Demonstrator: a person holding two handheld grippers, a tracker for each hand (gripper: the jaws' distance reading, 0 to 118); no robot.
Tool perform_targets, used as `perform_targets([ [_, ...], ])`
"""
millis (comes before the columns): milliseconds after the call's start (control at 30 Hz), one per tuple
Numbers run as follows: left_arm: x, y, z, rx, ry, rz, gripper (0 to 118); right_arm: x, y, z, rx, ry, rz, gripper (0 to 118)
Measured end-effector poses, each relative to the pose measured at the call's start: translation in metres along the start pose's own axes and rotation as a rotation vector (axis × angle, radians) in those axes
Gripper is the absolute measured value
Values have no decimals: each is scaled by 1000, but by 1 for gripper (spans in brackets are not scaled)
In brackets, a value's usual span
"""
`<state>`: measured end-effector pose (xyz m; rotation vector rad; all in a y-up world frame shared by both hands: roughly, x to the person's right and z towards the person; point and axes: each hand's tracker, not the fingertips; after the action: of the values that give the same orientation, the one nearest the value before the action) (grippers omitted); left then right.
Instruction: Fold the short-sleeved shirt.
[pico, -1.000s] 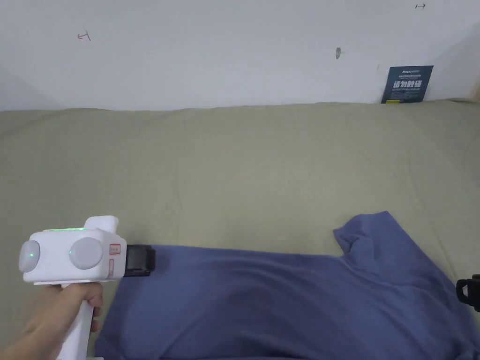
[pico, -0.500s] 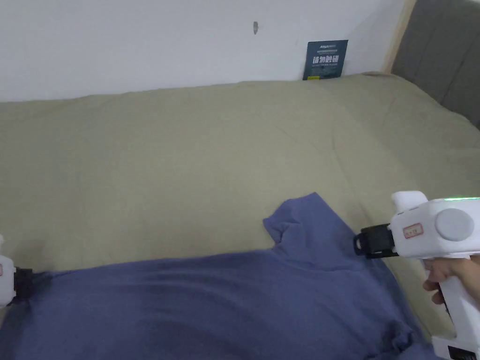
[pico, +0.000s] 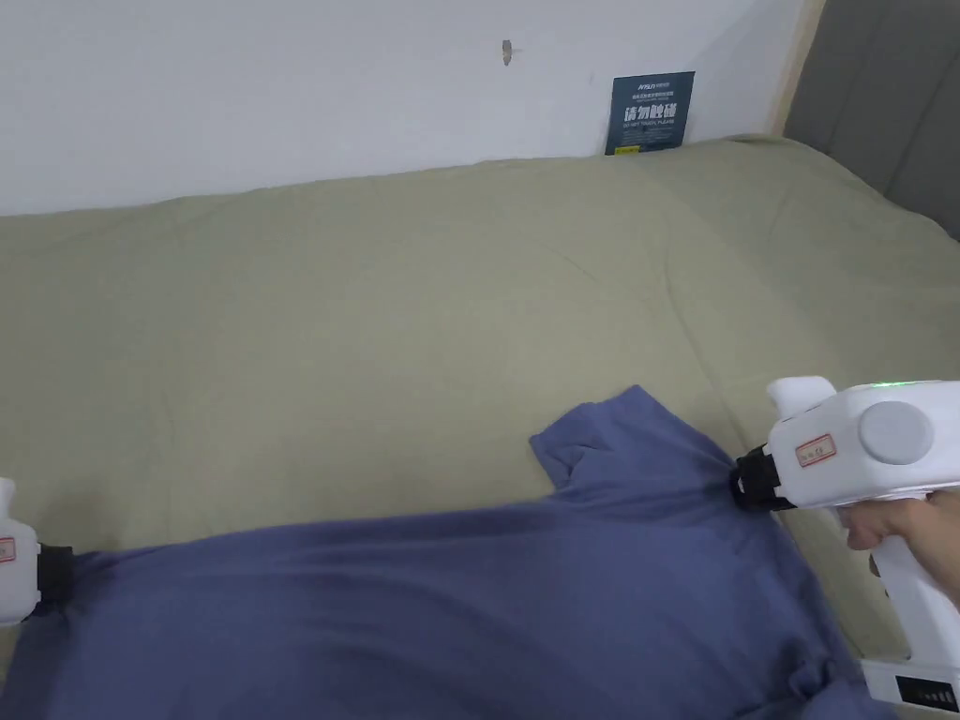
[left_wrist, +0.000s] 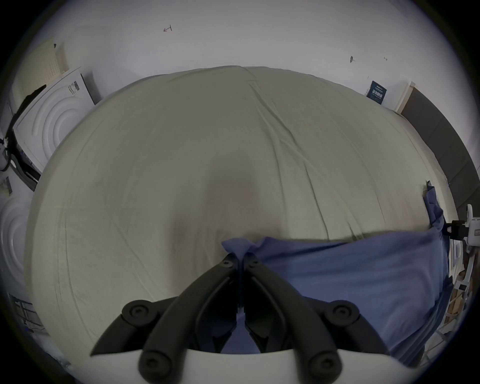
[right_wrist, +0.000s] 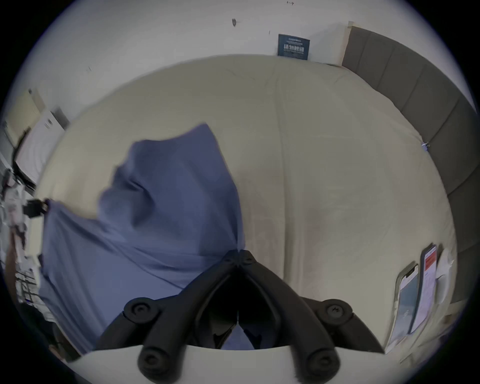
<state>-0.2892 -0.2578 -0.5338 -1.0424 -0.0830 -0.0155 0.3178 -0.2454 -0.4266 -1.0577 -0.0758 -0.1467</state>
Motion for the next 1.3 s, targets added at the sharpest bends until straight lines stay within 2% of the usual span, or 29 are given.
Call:
perform_targets([
  [67, -1, -2, 11, 5, -6, -1, 0, -5, -9, 22, 49, 1, 7, 0],
  [333, -17, -34, 93, 90, -44, 10, 0, -1, -40, 105, 147, 79, -52, 0],
  [633, -42, -138, 177, 143, -96, 41, 0, -8, -138, 180, 201, 137, -52, 0],
  [833, -53, -211, 192, 127, -108, 57, 0, -6, -217, 190, 174, 158, -75, 0],
  [933, -57, -237, 186, 86, -104, 78, 0, 0, -241, 177, 120, 160, -139, 0],
  [1200, -63, -255, 168, 29, -92, 96, 1, 7, -250, 157, 87, 161, -163, 0],
  [1233, -62, -255, 167, 26, -94, 99, 6, 6, -250, 156, 78, 155, -158, 0],
  [1267, -62, -255, 166, 22, -94, 98, 26, 5, -250, 156, 73, 146, -153, 3],
  [1300, -61, -255, 166, 20, -77, 81, 65, 3, -251, 156, 74, 135, -149, 15],
])
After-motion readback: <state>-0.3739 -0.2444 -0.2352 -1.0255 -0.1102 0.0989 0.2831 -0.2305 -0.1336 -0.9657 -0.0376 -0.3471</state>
